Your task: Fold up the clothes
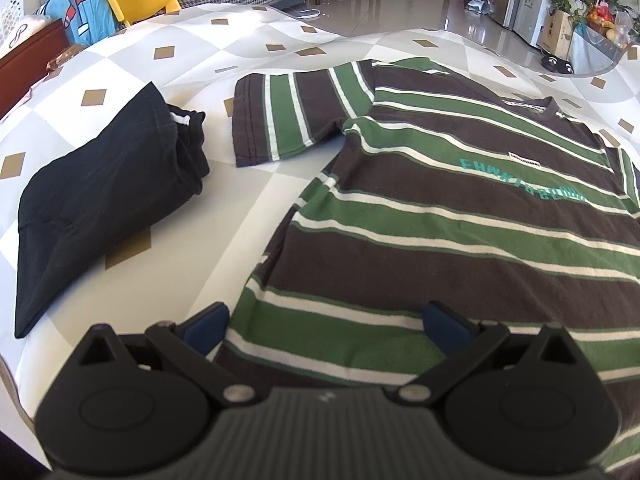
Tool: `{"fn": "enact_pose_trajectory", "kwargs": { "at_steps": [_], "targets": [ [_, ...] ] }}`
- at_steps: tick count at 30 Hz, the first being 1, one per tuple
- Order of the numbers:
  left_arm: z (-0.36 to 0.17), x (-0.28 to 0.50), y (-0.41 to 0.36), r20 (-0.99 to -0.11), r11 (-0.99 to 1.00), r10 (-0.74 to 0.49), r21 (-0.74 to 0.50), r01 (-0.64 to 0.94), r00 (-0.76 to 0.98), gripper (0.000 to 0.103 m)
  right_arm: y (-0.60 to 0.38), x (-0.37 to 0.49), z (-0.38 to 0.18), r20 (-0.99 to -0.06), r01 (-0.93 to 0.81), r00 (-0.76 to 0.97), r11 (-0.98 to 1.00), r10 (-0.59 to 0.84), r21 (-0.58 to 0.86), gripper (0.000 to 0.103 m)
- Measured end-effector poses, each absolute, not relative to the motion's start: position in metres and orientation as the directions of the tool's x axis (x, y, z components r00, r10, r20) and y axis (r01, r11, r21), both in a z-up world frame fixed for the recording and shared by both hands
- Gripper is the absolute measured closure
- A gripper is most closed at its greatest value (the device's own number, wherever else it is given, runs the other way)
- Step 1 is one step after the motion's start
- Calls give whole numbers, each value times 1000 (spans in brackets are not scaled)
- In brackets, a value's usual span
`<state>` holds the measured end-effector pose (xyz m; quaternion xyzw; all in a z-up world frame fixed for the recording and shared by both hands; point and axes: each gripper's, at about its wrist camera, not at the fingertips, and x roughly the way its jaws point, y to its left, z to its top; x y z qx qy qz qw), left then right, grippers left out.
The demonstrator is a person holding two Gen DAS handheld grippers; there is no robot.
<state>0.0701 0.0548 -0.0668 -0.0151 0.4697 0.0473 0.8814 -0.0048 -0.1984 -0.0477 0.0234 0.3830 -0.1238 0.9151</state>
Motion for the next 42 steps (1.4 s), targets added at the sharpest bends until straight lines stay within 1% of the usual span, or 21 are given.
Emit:
{"fn": "enact_pose_trajectory", "kwargs": {
  "at_steps": [2,6,10,25,29,34,42],
  "targets": [
    [-65,71,51,-828,996,60,15,-85,558,0,-197,-5,-45,-698,229,692,973,-181,-25,65],
    [-62,74,43,-818,997,56,20,-70,573,0,-196,0,-45,-720,201,685,979,-113,38,65],
    [-66,81,35,-820,999,47,23,-48,570,0,-193,5,-48,-729,175,680,983,-85,49,65],
    [-75,97,29,-813,999,34,15,-38,581,0,-192,25,-59,-732,204,661,978,-166,-38,61],
    [-76,100,29,-808,999,33,15,-35,589,0,-194,29,-60,-728,219,661,975,-183,-47,60],
    [-77,105,29,-804,999,31,13,-35,594,0,-197,34,-61,-726,236,658,970,-197,-49,57],
    [-78,106,30,-798,999,31,14,-32,601,0,-199,30,-61,-722,235,663,971,-197,-48,54]
  ]
}}
